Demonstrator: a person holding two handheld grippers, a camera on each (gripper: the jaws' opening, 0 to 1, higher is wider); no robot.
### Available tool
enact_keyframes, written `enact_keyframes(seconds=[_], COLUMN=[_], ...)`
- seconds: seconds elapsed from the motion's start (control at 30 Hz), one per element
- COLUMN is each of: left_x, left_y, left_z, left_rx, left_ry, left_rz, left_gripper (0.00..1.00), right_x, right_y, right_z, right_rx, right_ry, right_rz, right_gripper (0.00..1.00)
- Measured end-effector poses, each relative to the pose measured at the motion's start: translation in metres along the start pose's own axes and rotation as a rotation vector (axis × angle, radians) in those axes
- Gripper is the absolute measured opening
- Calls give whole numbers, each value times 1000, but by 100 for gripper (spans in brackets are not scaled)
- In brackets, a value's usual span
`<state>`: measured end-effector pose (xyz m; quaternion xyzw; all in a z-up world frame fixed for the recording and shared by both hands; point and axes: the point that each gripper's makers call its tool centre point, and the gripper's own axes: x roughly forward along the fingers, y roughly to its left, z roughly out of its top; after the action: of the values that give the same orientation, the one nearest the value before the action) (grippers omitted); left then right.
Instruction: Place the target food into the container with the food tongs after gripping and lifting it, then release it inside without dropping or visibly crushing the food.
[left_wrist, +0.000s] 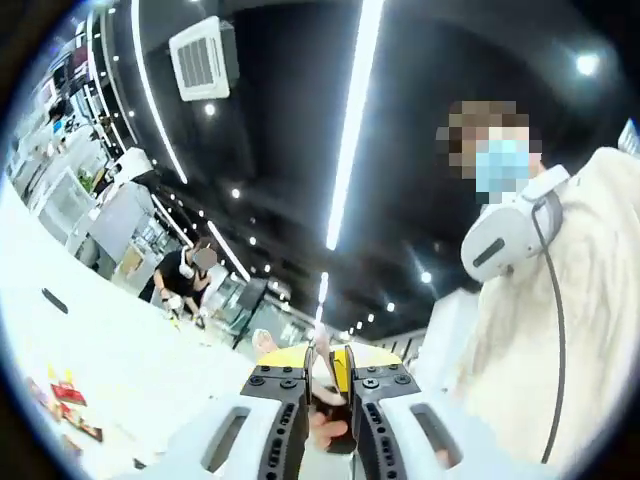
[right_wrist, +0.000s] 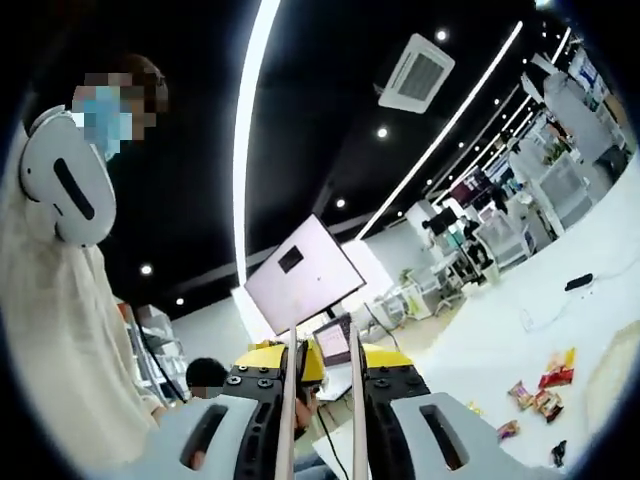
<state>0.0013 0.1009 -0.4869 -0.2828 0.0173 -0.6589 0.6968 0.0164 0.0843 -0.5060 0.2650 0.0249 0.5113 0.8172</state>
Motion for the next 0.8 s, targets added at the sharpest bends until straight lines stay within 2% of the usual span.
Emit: enact_keyframes(seconds=[0.07, 0.1, 0.23, 0.37, 0.47, 0.57, 0.7, 0.8], left_x=[-3, -5, -7, -12, -20, -27, -30, -31], left_y=[3, 0, -13, -18, -17, -20, -26, -31], left_z=[-8, -15, -28, -33, -44, -51, -55, -57], left_rx=[32, 35, 81, 87, 107, 115, 132, 129], left_ry=[90, 151, 268, 309, 378, 416, 443, 458], left_rz=[31, 17, -44, -59, -45, -58, -80, -96], left_gripper=[19, 20, 14, 12, 13, 11, 7, 8], right_x=[-2, -4, -9, -11, -12, -13, -13, -12], right_y=[2, 4, 14, 19, 22, 25, 30, 34], right_z=[-7, -14, -32, -38, -42, -46, -56, -62], right_rx=[-16, -34, -79, -94, -95, -102, -126, -146], right_ry=[36, 77, 187, 222, 246, 275, 333, 365], right_rz=[4, 12, 46, 65, 76, 84, 103, 112], right_gripper=[27, 27, 27, 27, 27, 27, 27, 27])
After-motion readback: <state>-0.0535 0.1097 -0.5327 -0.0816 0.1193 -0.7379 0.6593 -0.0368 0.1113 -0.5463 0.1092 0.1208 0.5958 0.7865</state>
